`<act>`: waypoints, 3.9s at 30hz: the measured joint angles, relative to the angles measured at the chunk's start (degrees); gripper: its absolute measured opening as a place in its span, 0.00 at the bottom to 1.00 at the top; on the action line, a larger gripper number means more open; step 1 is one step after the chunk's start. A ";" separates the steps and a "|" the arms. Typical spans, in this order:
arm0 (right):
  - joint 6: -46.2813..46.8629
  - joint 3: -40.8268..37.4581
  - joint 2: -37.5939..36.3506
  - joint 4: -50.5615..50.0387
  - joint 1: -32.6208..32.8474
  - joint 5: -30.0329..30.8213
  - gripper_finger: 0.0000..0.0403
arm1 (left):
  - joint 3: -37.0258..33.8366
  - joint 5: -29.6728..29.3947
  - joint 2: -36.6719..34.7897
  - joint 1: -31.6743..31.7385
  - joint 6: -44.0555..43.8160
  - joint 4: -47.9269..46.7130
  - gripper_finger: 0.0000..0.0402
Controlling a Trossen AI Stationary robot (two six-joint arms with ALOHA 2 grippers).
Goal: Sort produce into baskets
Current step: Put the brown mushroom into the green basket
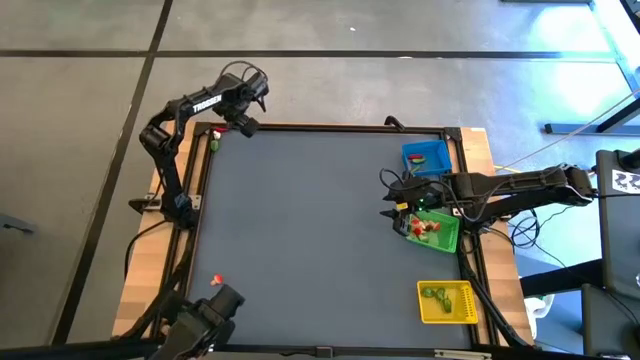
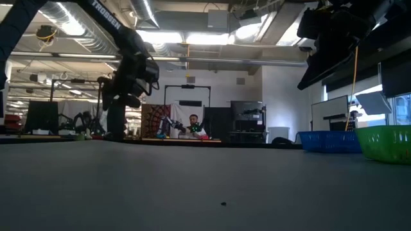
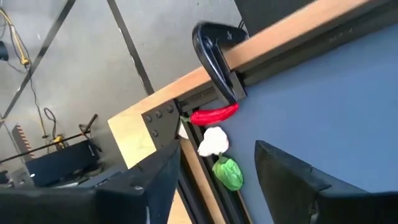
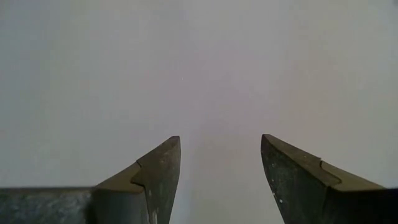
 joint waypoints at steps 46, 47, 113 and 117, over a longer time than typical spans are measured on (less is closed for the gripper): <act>-2.15 0.00 0.02 3.44 -0.01 0.44 0.55 | -1.36 -4.24 14.97 4.31 -0.41 -4.04 0.31; -2.13 0.00 0.02 3.44 -0.02 0.44 0.55 | -1.36 -4.22 14.97 4.31 -0.20 -4.03 0.28; -4.38 0.02 13.81 49.92 0.04 -7.79 0.68 | -16.67 15.82 -22.71 -61.97 -0.86 56.57 0.04; -4.36 0.00 16.64 56.67 0.04 -10.57 0.65 | -18.21 15.82 -22.40 -63.00 -0.25 62.05 0.04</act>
